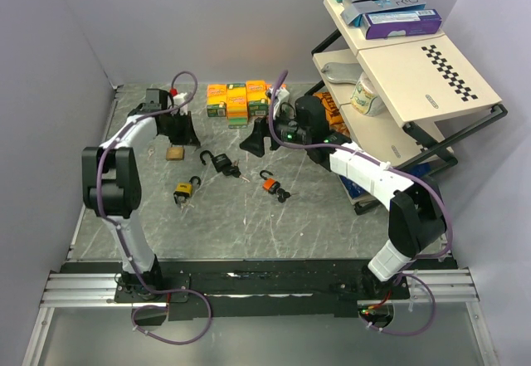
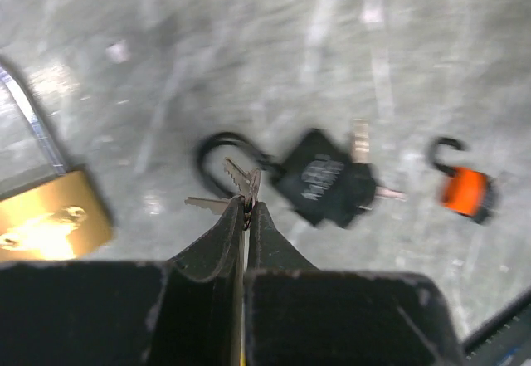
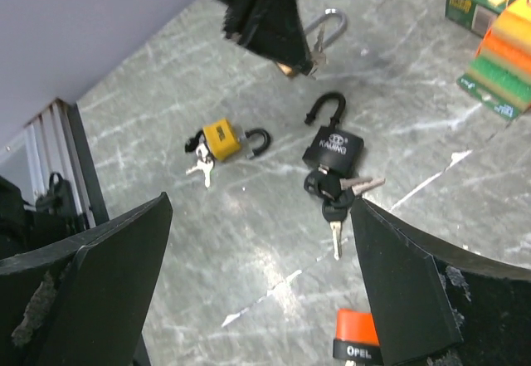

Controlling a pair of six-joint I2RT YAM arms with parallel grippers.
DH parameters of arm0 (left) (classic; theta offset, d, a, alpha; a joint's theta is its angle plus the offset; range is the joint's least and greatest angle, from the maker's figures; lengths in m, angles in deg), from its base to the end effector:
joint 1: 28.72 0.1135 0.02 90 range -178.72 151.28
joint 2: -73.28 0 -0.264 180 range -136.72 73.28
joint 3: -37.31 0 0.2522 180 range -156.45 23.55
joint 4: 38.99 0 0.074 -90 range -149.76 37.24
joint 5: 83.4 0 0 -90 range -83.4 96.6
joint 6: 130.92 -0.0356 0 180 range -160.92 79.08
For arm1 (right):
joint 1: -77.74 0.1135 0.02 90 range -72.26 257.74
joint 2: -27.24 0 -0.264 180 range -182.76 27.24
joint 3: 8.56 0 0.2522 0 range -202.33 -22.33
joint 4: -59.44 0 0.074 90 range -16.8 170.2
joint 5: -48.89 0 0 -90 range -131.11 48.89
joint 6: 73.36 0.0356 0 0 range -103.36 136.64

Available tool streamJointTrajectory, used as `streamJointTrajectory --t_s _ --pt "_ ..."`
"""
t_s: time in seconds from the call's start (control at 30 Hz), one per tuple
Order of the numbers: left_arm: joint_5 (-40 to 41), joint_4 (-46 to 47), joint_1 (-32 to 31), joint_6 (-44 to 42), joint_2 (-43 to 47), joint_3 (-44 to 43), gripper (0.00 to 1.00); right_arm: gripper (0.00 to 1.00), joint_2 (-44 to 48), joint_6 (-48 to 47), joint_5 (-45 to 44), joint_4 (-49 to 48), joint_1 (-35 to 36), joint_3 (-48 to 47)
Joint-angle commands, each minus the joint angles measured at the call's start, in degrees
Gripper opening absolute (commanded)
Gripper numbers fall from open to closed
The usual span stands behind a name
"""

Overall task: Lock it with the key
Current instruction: Place the key at the center of the board.

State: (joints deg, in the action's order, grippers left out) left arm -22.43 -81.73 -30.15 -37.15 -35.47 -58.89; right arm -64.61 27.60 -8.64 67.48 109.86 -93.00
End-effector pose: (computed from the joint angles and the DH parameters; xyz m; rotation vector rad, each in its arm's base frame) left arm 0.4103 -0.0275 0.2223 0.1500 2.4841 -0.6767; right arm 0.3107 0.2176 0.3171 -0.7553 1.7727 1.0352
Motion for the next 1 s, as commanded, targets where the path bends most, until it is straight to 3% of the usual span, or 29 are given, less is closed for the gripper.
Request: streamJointTrajectory --t_s 0.0,0.37,0.47,0.7,0.83,0.9,0.93,0.97 --pt "6.09 -6.44 0.2 -5.07 -5.15 -7.37 0.01 0.97 2.47 -3.23 0.67 1.32 0.05 -0.25" --pt "11.37 -7.41 0.2 -5.35 -12.54 -11.78 0.01 0.99 -0.08 -4.28 1.37 3.61 -0.13 -2.62" --pt "11.02 -7.85 0.2 -5.27 -13.15 -12.31 0.06 0.99 -1.31 -4.28 1.19 4.31 -0.04 -3.5" --pt "7.08 -9.52 -0.33 -5.44 -12.37 -12.49 0.3 0.99 -4.65 -5.16 -0.47 6.84 0.14 -6.14" --pt "4.96 -9.96 -0.24 -4.65 -9.29 -12.49 0.55 0.99 -7.98 -5.77 -2.58 10.01 0.57 -8.68" --pt "3.82 -10.23 0.02 -4.12 -7.1 -13.28 0.61 0.99 -9.39 -6.39 -4.07 11.68 0.93 -10.88" --pt "2.94 -10.23 0.2 -4.21 -6.22 -13.45 0.74 0.99 -11.05 -6.65 -4.86 12.48 1.28 -11.76" --pt "2.59 -9.88 0.46 -1.16 -4.3 -13.46 0.76 0.99 -11.85 -7.0 -7.31 14.48 2.15 -13.94"
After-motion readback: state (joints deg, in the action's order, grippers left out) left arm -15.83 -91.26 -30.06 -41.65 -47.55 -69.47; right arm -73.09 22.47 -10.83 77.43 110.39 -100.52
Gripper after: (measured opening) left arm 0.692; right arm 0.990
